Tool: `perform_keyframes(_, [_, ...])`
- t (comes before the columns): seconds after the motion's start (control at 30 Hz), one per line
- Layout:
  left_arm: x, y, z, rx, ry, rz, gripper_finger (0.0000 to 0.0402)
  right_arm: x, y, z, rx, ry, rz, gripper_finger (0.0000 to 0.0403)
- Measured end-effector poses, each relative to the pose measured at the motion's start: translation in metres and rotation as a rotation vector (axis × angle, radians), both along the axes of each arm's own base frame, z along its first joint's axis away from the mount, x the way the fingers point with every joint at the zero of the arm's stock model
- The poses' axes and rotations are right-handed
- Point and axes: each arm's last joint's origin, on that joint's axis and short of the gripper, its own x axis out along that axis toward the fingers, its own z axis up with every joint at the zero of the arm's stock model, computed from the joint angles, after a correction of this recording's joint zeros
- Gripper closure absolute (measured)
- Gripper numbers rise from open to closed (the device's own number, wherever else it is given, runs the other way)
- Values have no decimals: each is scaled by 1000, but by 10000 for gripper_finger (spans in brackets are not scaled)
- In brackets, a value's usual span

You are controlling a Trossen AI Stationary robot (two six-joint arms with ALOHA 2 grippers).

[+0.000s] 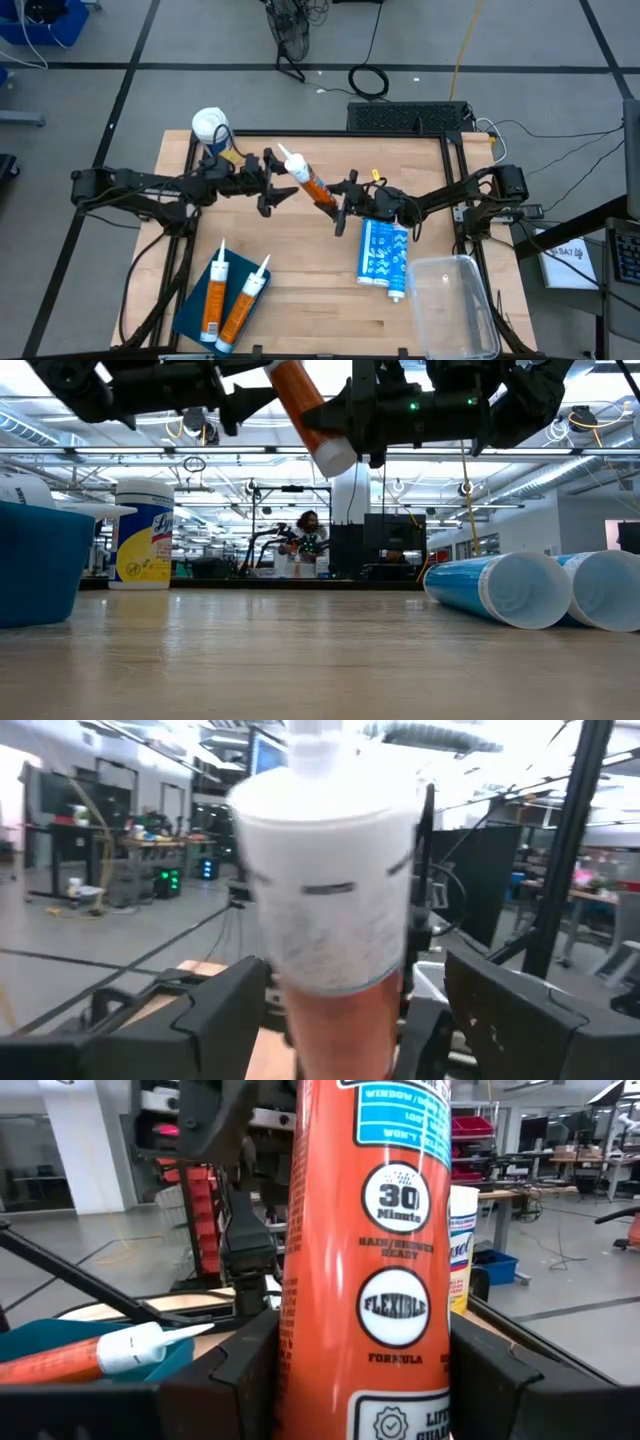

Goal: Pick & place silicon tubes, Sealant and Lysol wipes
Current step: Put the orange sealant into the blue bin

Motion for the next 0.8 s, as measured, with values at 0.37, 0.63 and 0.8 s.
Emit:
perform_keyframes(0.37, [42,7,8,6,21,-31,96,0,5,-1,-3,12,12,201])
perform_keyframes(0.63, [47,8,6,4,31,-53,106,0,5,-2,-3,21,10,203])
perform_keyframes(0.8, [47,8,6,6,28,-53,141,0,5,-3,-3,28,10,203])
